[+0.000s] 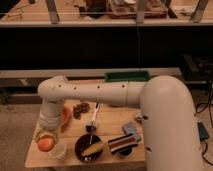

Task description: Place apple in paper cup

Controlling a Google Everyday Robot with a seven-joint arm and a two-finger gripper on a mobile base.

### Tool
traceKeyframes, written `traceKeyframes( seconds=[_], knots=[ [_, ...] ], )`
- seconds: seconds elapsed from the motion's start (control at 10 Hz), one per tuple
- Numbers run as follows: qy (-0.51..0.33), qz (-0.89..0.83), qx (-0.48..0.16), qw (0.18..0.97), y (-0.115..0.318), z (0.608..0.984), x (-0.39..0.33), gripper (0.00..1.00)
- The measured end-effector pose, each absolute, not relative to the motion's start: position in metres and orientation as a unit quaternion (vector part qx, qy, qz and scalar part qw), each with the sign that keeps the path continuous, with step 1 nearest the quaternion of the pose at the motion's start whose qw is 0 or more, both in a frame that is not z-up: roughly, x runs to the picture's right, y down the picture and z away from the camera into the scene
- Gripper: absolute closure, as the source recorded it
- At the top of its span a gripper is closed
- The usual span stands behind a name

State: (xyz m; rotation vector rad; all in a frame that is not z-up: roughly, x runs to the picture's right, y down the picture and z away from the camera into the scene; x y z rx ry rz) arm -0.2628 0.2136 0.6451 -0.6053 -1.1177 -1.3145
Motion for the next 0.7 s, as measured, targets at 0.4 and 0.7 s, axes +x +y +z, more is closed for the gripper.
traceKeyframes(
  seconds=[0.4, 0.7],
  knots=[
    [-0.474, -0.572, -0.264, 0.615, 0.209, 0.639, -0.255, 0.34],
    [-0.461, -0.574, -0.253, 0.628, 0.199, 0.628, -0.245, 0.34]
  ],
)
